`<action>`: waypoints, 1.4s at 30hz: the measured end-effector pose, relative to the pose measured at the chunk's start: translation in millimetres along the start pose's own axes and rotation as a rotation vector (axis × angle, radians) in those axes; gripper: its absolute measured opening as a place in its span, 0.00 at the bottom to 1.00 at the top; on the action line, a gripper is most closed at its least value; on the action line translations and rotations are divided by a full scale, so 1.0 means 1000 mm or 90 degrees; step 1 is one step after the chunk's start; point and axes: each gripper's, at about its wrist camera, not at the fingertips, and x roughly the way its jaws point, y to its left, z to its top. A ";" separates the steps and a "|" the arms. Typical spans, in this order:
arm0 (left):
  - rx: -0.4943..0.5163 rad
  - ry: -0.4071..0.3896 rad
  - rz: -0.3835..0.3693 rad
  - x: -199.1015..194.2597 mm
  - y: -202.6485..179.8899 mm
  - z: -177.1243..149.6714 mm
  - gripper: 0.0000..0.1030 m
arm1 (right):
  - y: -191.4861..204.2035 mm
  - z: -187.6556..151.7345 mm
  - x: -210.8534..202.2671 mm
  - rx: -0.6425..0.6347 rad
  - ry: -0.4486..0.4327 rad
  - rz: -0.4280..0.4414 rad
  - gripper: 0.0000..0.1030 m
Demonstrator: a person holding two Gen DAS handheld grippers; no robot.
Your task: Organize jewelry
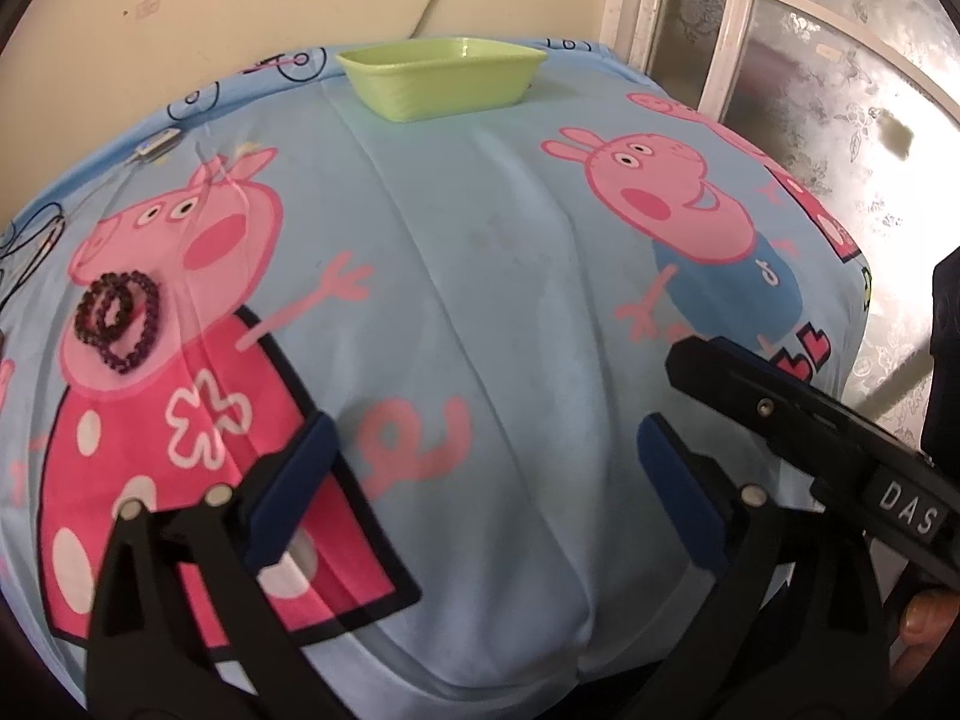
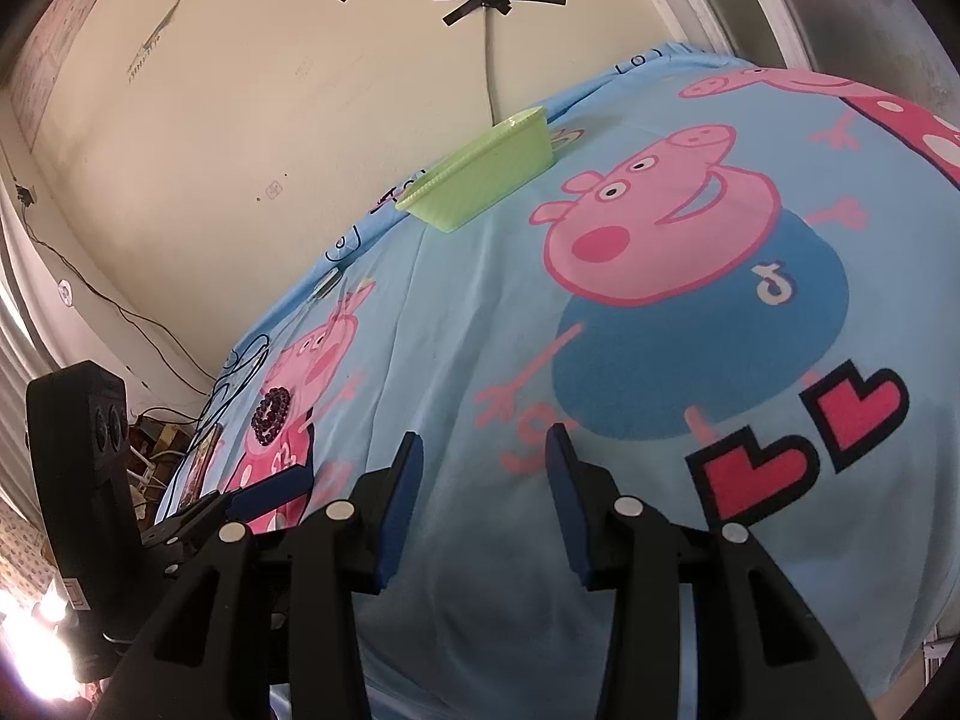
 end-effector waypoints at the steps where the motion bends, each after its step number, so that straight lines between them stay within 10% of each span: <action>1: 0.000 0.000 0.000 0.000 0.000 0.000 0.94 | 0.001 0.000 0.000 -0.001 0.000 -0.001 0.18; 42: 0.027 0.008 0.024 0.002 -0.003 -0.003 0.94 | 0.000 -0.001 0.001 -0.002 -0.010 0.009 0.18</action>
